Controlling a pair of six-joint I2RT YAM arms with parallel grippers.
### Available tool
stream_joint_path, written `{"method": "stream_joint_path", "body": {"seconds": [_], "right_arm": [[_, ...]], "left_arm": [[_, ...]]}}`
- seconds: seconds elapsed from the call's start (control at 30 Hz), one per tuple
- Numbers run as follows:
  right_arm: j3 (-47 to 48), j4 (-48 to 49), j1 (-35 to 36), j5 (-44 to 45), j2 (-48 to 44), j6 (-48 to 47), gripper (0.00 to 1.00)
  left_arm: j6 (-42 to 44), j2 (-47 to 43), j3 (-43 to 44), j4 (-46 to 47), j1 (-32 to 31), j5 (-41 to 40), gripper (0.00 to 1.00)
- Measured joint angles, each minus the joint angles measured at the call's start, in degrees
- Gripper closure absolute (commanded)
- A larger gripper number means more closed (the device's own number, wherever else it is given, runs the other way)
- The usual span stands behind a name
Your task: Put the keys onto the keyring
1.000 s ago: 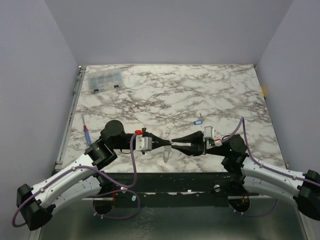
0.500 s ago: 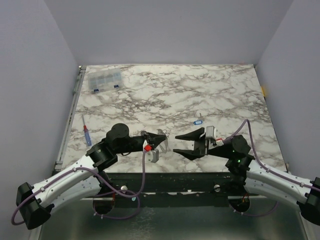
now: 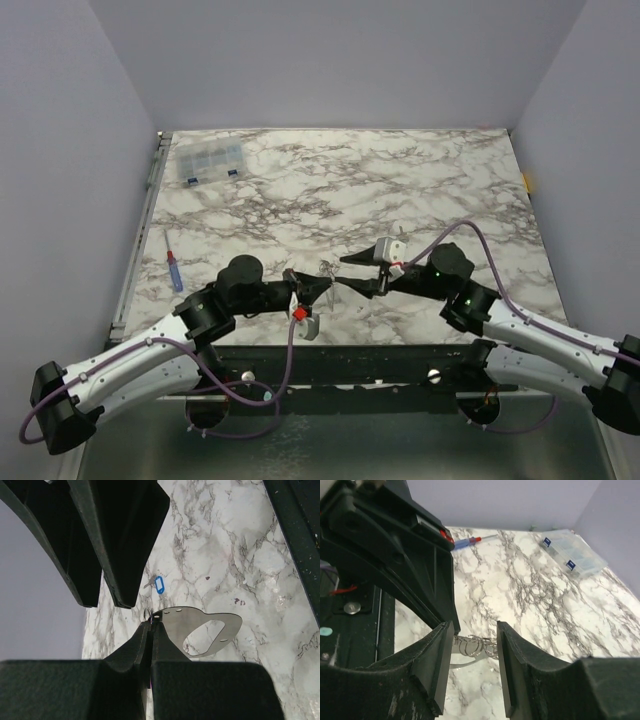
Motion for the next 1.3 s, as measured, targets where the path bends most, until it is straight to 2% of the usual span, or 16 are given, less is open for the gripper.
{"method": "stream_joint_path", "body": {"seconds": [0.2, 0.43, 1.3], "right_arm": [[0.98, -5.73, 0.0, 0.07, -0.02, -4.83, 0.56], [0.98, -6.86, -0.02, -0.09, 1.88, -6.93, 0.62], [1.01, -9.31, -0.02, -3.96, 4.39, -6.91, 0.64]], "left_arm": [[-0.46, -1.62, -0.04, 0.0, -0.13, 0.0, 1.0], [-1.42, -1.75, -0.26, -0.09, -0.15, -0.07, 1.0], [-7.08, 0.13, -2.29, 4.39, -0.24, -1.4, 1.0]]}}
